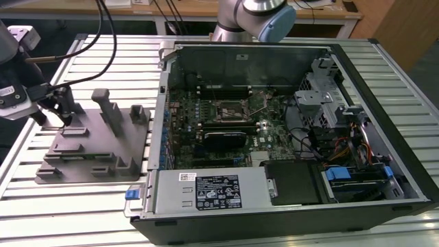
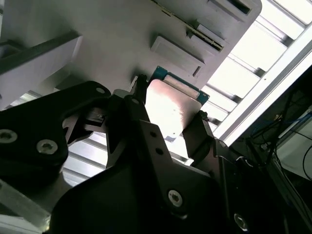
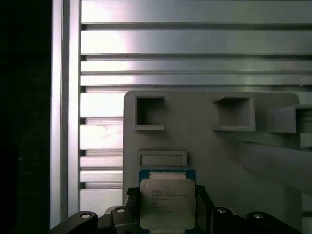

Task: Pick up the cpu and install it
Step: 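Pick up the cpu and move it towards the insertion slot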

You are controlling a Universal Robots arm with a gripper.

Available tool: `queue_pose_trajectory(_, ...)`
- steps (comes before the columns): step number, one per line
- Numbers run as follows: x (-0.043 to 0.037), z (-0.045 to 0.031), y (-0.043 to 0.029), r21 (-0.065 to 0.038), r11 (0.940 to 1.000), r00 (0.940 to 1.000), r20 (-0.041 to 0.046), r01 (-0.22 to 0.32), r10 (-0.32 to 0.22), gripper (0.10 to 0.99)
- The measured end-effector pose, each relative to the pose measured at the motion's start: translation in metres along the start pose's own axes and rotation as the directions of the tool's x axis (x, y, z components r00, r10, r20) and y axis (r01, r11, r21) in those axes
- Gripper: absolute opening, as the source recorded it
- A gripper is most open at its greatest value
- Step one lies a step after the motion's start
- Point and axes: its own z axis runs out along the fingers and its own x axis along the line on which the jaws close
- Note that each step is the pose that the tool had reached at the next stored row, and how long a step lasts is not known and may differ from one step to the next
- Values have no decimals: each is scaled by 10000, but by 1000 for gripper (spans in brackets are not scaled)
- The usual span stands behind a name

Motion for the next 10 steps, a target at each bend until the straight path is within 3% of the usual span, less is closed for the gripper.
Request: queue_pose_trajectory(10, -3, -215, 11, 0, 10000, 10000, 1, 0, 0, 541)
